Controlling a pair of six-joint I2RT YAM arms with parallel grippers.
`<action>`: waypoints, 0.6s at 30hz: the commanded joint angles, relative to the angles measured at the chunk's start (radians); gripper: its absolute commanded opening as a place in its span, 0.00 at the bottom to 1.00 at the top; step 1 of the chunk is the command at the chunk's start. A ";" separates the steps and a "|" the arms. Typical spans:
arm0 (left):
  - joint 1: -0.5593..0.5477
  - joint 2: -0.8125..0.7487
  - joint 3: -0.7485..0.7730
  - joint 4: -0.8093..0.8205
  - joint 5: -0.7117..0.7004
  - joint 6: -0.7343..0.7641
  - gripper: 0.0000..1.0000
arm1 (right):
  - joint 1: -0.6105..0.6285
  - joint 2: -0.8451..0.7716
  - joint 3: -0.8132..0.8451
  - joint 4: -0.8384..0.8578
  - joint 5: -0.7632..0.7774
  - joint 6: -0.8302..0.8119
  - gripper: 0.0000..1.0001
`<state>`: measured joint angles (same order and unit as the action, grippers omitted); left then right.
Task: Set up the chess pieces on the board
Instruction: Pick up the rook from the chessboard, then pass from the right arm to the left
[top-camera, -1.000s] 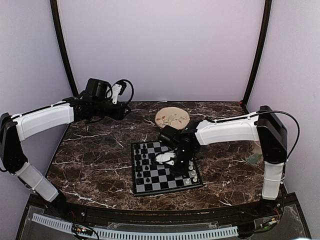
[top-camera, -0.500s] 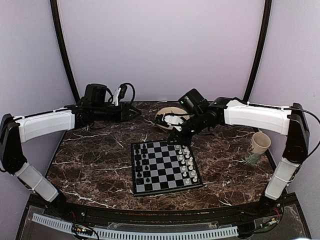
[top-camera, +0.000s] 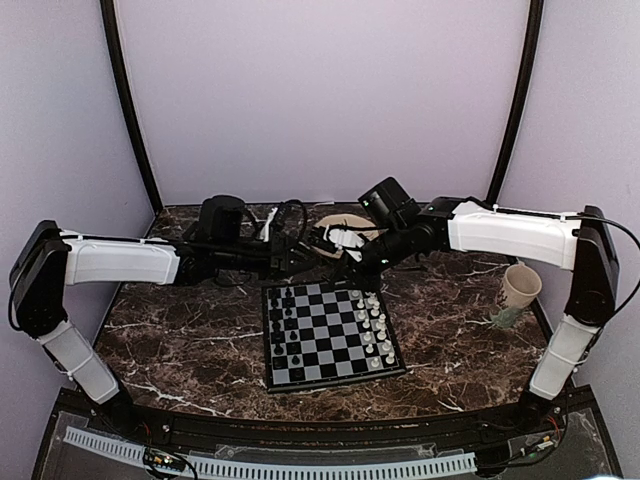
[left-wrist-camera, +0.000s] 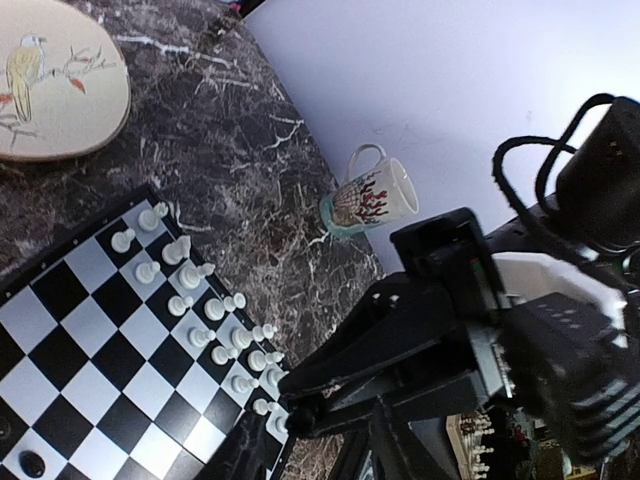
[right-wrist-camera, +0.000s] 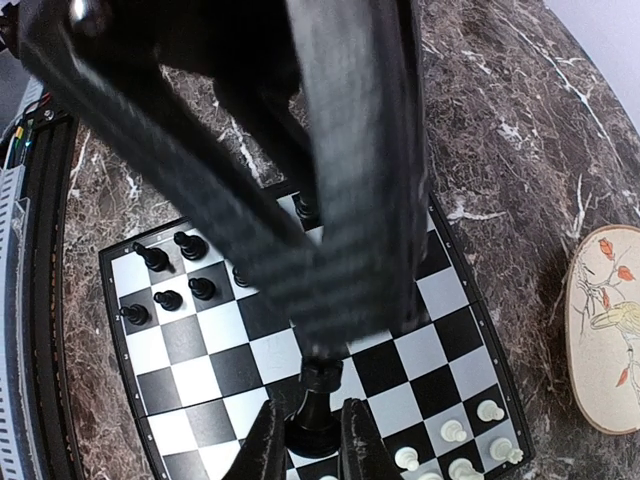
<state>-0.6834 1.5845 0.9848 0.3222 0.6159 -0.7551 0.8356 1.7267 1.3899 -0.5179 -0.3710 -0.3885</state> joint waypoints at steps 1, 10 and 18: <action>-0.024 0.050 0.027 0.059 0.037 -0.044 0.37 | -0.007 0.019 0.031 0.017 -0.049 -0.004 0.14; -0.040 0.102 0.052 0.062 0.055 -0.056 0.30 | -0.007 0.014 0.017 0.027 -0.048 0.000 0.15; -0.043 0.118 0.058 0.058 0.070 -0.062 0.26 | -0.007 0.024 0.021 0.033 -0.036 0.004 0.15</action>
<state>-0.7185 1.6978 1.0142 0.3515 0.6590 -0.8139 0.8349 1.7378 1.3941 -0.5159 -0.4046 -0.3878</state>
